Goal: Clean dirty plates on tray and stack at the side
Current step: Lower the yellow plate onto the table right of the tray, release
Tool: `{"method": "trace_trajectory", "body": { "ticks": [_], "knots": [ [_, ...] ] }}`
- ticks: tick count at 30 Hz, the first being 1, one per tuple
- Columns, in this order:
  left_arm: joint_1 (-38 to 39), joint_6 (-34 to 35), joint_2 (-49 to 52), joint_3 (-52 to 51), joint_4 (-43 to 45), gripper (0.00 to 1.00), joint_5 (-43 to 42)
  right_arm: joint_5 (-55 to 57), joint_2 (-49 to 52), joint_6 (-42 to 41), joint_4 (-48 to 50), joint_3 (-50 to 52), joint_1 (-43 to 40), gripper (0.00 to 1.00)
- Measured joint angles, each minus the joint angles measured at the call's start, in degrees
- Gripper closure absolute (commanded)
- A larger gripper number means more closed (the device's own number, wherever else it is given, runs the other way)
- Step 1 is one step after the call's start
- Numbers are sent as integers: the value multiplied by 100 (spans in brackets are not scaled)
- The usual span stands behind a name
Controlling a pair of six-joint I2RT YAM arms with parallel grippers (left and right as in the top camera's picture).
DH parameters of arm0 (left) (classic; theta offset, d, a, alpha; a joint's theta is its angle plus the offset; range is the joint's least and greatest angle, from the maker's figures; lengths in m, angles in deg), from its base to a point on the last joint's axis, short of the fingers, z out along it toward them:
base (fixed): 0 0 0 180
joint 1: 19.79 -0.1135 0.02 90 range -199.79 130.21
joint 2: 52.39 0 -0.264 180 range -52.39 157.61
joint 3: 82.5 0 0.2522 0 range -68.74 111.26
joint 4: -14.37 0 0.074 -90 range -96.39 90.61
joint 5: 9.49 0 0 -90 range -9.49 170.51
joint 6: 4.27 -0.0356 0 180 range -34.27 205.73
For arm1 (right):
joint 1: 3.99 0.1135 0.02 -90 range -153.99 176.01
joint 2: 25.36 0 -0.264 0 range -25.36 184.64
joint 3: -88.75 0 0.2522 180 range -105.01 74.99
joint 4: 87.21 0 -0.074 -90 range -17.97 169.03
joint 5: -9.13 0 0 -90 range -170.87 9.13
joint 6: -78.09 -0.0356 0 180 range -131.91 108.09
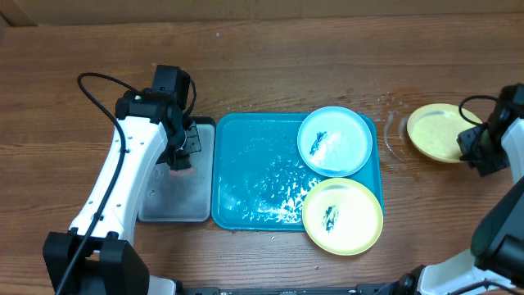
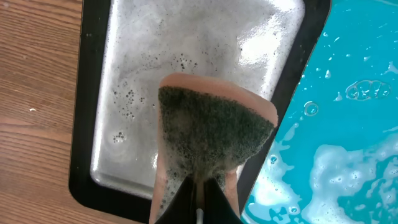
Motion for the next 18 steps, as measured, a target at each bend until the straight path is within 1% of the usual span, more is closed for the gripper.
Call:
{"method": "trace_trajectory", "body": {
  "ticks": [1, 2, 3, 4, 10, 14, 15, 18],
  "knots": [
    [0, 0, 0, 0, 0, 96, 0, -24, 76, 11, 20, 0, -20, 93],
    [0, 0, 0, 0, 0, 96, 0, -48, 140, 11, 39, 2, -20, 89],
    [0, 0, 0, 0, 0, 96, 0, -76, 186, 17, 39, 2, -11, 78],
    [0, 0, 0, 0, -2, 96, 0, -107, 210, 33, 44, 2, -2, 70],
    [0, 0, 0, 0, 0, 96, 0, -334, 212, 321, 52, 4, 247, 63],
    [0, 0, 0, 0, 0, 96, 0, -345, 162, 442, -103, 2, 597, 63],
    [0, 0, 0, 0, 0, 96, 0, -352, 94, 483, -160, -2, 706, 63],
    [0, 0, 0, 0, 0, 96, 0, -444, -321, 802, -247, -76, 1069, 58]
  ]
}}
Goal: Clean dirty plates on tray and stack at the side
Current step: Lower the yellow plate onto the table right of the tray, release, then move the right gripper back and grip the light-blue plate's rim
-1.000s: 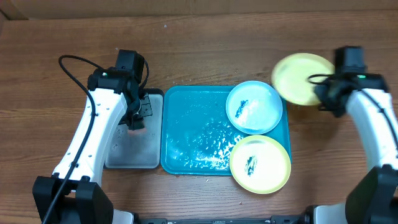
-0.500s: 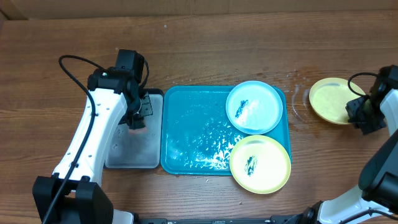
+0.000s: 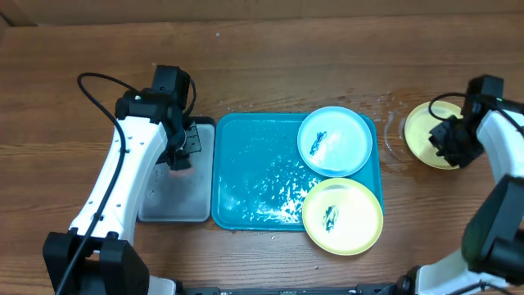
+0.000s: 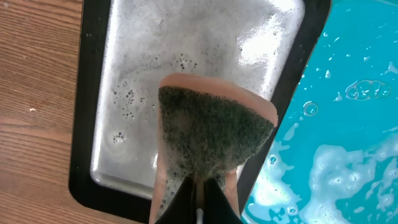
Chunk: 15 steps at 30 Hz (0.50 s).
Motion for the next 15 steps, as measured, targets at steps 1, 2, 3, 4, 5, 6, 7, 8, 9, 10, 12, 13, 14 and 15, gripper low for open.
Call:
{"method": "trace_trajectory", "body": {
  "ticks": [1, 2, 3, 4, 5, 6, 7, 8, 9, 10, 12, 13, 14, 15],
  "knots": [
    [0, 0, 0, 0, 0, 96, 0, -66, -197, 168, 26, -37, 142, 54],
    [0, 0, 0, 0, 2, 96, 0, -195, -407, 378, 70, -81, 299, 48],
    [0, 0, 0, 0, 7, 96, 0, -304, -638, 595, 109, -131, 505, 44],
    [0, 0, 0, 0, 15, 96, 0, -402, -833, 785, 116, -179, 708, 44],
    [0, 0, 0, 0, 33, 95, 0, -479, -988, 970, 111, -225, 901, 44],
    [0, 0, 0, 0, 42, 96, 0, -549, -1102, 1095, 101, -254, 1091, 44],
    [0, 0, 0, 0, 39, 96, 0, -610, -1172, 1215, 105, -267, 1259, 44],
    [0, 0, 0, 0, 39, 96, 0, -656, -1193, 1322, 105, -267, 1412, 45],
    [0, 0, 0, 0, 39, 96, -2, -699, -1176, 1401, 98, -264, 1526, 46],
    [0, 0, 0, 0, 39, 96, -4, -726, -1117, 1467, 133, -232, 1617, 48],
    [0, 0, 0, 0, 39, 96, -44, -798, -968, 1563, 195, -118, 1711, 50],
    [0, 0, 0, 0, 37, 96, -61, -837, -879, 1593, 232, -48, 1735, 51],
    [0, 0, 0, 0, 39, 96, -76, -868, -778, 1628, 267, 22, 1755, 51],
    [0, 0, 0, 0, 42, 96, -90, -911, -610, 1659, 323, 120, 1773, 51]
  ]
}}
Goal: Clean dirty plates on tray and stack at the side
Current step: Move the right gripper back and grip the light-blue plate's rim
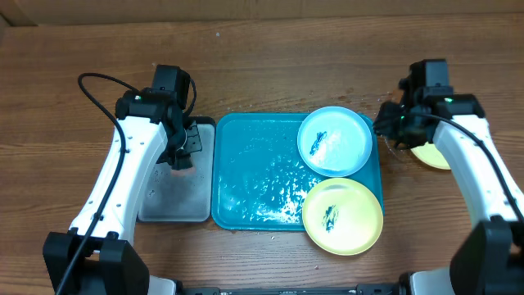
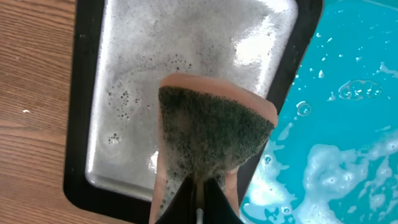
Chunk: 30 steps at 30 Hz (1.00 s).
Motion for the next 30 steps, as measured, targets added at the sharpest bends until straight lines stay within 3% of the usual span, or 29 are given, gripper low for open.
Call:
{"method": "trace_trajectory", "body": {
  "ticks": [16, 21, 24, 27, 30],
  "knots": [
    [0, 0, 0, 0, -7, 96, -39, -503, 1150, 116, 684, 238, 35, 49],
    [0, 0, 0, 0, -7, 96, -39, -586, 1440, 114, 822, 238, 35, 61],
    [0, 0, 0, 0, -7, 96, -39, -647, 1633, 92, 866, 238, 42, 83],
    [0, 0, 0, 0, -7, 96, -39, -750, 1731, 118, 920, 223, 68, 96],
    [0, 0, 0, 0, -7, 96, -39, -903, 1733, 166, 866, 223, 107, 96]
  ]
}}
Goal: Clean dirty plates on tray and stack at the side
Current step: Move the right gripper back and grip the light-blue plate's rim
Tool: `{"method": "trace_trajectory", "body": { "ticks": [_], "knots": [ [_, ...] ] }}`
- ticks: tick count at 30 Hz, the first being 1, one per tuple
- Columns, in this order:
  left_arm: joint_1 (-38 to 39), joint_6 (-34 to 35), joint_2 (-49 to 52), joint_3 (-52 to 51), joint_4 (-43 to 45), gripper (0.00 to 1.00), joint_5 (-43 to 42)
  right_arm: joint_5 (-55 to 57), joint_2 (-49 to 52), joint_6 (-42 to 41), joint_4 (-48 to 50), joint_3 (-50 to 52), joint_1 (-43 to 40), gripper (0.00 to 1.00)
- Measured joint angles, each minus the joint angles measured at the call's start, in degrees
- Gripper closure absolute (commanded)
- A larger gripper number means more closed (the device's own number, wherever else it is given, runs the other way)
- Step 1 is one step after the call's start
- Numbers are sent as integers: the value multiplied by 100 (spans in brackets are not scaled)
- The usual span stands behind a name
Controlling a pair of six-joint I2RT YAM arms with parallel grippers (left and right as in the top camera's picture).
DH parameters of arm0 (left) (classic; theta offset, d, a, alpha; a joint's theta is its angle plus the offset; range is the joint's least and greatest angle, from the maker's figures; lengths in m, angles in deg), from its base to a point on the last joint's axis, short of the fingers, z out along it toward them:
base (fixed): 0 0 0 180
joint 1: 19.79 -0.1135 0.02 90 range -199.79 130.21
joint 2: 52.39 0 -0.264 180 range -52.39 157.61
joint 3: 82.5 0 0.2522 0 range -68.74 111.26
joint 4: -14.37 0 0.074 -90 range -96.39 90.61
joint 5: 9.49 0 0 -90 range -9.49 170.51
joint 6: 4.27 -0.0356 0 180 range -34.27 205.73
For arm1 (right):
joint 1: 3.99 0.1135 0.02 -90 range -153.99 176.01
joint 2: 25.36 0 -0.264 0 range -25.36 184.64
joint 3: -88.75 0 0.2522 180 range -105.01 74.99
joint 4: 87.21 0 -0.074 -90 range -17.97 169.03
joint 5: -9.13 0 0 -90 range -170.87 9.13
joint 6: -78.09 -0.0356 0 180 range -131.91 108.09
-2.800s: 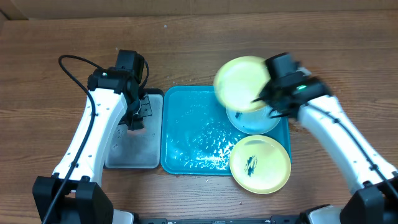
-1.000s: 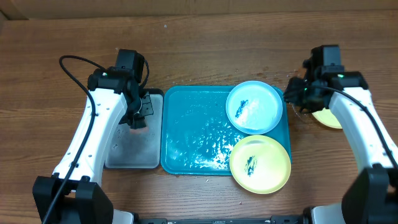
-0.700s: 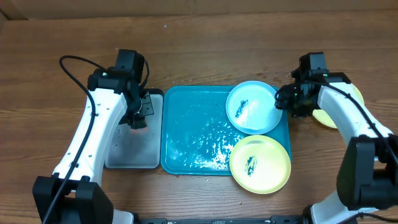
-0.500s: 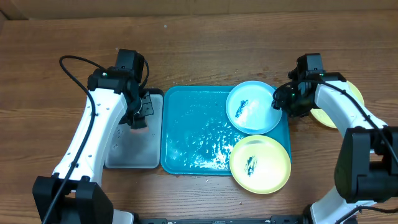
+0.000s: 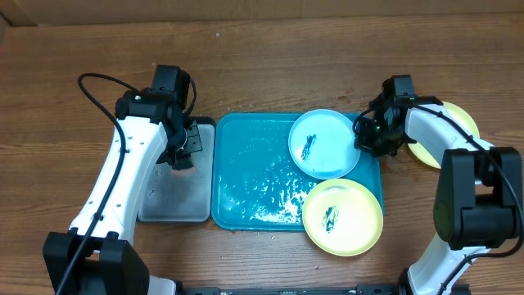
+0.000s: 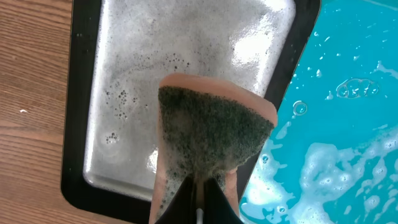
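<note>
The wet blue tray carries a light blue plate with a dark smear at its far right. A yellow-green plate, also smeared, overlaps the tray's near right corner. My right gripper is at the blue plate's right rim; how its jaws stand is hidden. A yellow plate lies on the table to the right, partly behind that arm. My left gripper is shut on a foamy green and tan sponge, held over the black soapy-water tray.
The black soapy-water tray lies against the blue tray's left side. Foam and water drops cover the blue tray's middle. A wet patch marks the wood between the tray and the yellow plate.
My right gripper has moved from beyond the tray's far right corner to the blue plate's right rim. The blue plate now sits a little further left. The left gripper has barely shifted.
My right gripper was first at the right side of the yellow plate on the table, then over that plate, then by the tray's far right corner, and is now at the blue plate's rim. My left gripper held the sponge over the soapy tray throughout.
</note>
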Motion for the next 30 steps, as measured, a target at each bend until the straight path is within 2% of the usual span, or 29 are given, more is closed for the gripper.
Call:
{"method": "trace_trajectory", "body": {
  "ticks": [6, 11, 15, 21, 30],
  "knots": [
    [0, 0, 0, 0, 4, 96, 0, -90, 0, 20, -31, 0, 122, 96],
    [0, 0, 0, 0, 9, 96, 0, -76, -68, -24, -20, 0, 621, 96],
    [0, -37, 0, 0, 79, 96, -68, 9, -155, -284, 13, -85, 1266, 96],
    [46, -505, 0, -4, 566, 96, -540, 247, -195, -892, 24, -122, 1814, 96],
    [811, -859, 118, -4, 1215, 96, -1246, 415, -197, -1335, 435, 24, 1952, 96]
  ]
}}
